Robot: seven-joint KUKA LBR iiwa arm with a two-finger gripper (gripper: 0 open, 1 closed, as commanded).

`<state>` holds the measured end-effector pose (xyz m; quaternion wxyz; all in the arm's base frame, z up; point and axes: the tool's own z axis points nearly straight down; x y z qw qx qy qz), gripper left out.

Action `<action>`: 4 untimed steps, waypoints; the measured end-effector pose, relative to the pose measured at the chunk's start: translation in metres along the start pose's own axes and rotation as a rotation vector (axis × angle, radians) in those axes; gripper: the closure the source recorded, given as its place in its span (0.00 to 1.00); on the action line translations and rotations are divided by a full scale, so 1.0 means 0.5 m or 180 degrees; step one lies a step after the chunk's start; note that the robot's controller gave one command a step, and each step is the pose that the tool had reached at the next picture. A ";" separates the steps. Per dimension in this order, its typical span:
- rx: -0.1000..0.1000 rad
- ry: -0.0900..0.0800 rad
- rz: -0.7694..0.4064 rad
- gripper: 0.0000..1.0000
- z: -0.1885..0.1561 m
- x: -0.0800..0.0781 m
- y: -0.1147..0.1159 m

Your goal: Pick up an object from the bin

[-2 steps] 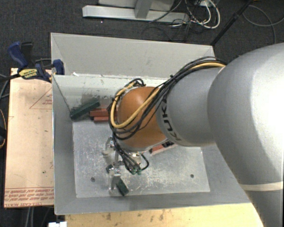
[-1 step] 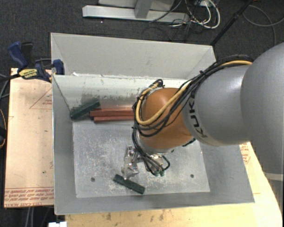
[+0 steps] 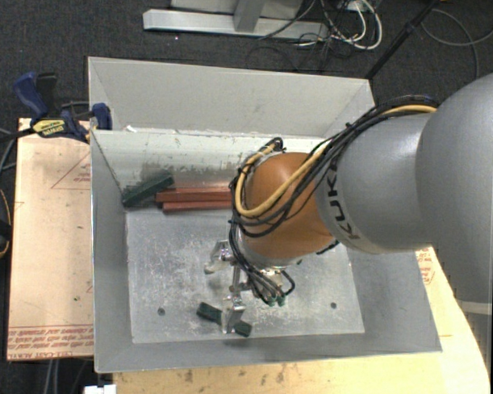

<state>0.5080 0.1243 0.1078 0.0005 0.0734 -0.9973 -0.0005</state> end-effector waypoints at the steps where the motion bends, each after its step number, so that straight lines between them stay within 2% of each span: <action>1: 0.0000 0.0000 0.0001 0.00 0.000 0.000 0.000; 2: -0.0014 -0.0089 0.0008 1.00 0.060 -0.001 -0.021; 3: -0.0015 -0.0090 0.0009 1.00 0.060 -0.001 -0.021; 4: -0.0001 -0.0038 0.0014 1.00 -0.280 -0.002 -0.015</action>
Offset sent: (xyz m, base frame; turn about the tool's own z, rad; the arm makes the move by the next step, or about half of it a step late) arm -0.0062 -0.0137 -0.0378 -0.0003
